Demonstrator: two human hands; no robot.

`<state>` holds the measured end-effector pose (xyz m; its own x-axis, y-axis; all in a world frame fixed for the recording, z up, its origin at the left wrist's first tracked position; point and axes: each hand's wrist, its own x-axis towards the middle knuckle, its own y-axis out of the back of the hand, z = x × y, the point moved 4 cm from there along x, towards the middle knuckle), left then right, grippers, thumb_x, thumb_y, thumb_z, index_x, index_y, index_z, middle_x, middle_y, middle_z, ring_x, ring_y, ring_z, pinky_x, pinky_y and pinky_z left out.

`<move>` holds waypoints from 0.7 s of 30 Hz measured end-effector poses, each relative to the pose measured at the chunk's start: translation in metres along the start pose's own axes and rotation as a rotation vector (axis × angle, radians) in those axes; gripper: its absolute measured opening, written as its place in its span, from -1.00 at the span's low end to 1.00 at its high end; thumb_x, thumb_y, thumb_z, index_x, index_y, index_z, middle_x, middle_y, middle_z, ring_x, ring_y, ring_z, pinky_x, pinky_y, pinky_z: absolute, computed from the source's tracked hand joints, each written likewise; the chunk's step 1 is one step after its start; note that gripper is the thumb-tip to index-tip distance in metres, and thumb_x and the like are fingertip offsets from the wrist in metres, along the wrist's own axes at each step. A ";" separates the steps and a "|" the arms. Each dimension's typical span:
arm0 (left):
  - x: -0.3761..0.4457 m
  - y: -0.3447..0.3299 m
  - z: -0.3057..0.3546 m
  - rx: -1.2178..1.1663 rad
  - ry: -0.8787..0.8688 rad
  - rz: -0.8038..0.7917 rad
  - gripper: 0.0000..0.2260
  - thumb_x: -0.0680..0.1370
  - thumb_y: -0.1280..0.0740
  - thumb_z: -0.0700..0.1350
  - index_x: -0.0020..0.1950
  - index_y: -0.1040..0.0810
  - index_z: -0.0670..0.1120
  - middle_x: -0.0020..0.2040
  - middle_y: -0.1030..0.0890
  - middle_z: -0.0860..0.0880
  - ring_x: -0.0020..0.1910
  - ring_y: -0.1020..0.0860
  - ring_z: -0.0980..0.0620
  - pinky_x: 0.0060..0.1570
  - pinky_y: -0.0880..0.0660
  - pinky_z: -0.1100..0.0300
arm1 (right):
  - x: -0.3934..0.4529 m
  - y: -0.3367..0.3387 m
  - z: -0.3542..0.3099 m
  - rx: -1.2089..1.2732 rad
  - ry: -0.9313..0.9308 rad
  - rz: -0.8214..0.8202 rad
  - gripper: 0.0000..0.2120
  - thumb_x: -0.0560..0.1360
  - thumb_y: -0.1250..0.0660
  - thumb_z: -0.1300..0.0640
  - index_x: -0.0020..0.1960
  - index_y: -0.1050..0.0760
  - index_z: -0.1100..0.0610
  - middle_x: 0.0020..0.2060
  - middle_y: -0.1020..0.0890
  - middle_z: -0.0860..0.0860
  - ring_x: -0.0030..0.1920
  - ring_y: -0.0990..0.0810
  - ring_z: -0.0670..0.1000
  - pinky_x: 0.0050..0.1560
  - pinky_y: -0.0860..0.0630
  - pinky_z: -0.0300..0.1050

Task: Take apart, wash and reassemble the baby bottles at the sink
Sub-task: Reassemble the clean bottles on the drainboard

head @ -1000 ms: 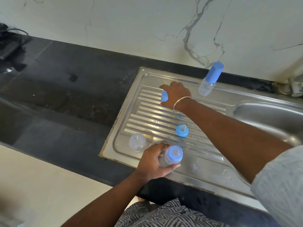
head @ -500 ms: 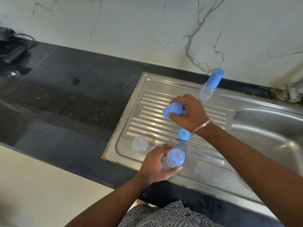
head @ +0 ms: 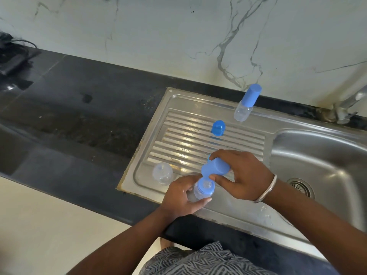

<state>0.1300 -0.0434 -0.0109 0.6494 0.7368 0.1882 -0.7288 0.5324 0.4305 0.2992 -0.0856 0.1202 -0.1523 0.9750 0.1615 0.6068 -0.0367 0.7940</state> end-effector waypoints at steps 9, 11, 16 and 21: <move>-0.001 -0.001 0.002 -0.012 -0.022 -0.004 -0.57 0.41 -0.54 -0.02 0.26 -0.59 0.02 0.13 -0.64 0.19 0.06 -0.62 0.14 -0.03 -0.58 0.13 | -0.009 -0.022 -0.008 -0.167 -0.012 -0.172 -0.66 0.38 -0.28 -0.12 0.07 -0.53 0.02 -0.15 -0.61 -0.10 -0.28 -0.57 0.03 -0.34 -0.56 -0.01; -0.002 -0.001 0.002 -0.003 -0.035 -0.006 -0.59 0.42 -0.53 -0.01 0.25 -0.59 0.01 0.11 -0.65 0.18 0.04 -0.62 0.14 -0.04 -0.58 0.13 | -0.008 -0.026 -0.007 -0.153 -0.023 -0.212 -0.66 0.40 -0.29 -0.10 0.09 -0.53 0.04 -0.12 -0.61 -0.08 -0.25 -0.56 0.02 -0.30 -0.56 -0.01; -0.002 -0.002 -0.004 0.014 -0.027 -0.016 -0.64 0.42 -0.53 0.00 0.19 -0.62 0.01 0.03 -0.66 0.16 -0.06 -0.63 0.05 -0.13 -0.56 0.00 | 0.001 -0.031 -0.009 -0.165 -0.072 -0.297 -0.73 0.43 -0.27 -0.08 0.04 -0.52 0.04 -0.12 -0.60 -0.07 -0.15 -0.54 -0.03 -0.12 -0.55 -0.03; 0.000 -0.002 -0.001 0.065 -0.042 -0.018 -0.71 0.40 -0.53 -0.04 0.10 -0.63 0.03 -0.09 -0.58 0.32 -0.19 -0.55 0.14 -0.19 -0.48 0.26 | 0.012 -0.033 -0.015 -0.240 -0.136 -0.388 -0.82 0.48 -0.31 0.02 0.04 -0.47 0.07 -0.11 -0.55 -0.05 -0.16 -0.47 -0.02 -0.17 -0.47 -0.11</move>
<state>0.1307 -0.0443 -0.0124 0.6715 0.7087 0.2162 -0.7024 0.5159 0.4904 0.2657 -0.0764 0.1044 -0.2186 0.9460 -0.2394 0.3257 0.3020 0.8959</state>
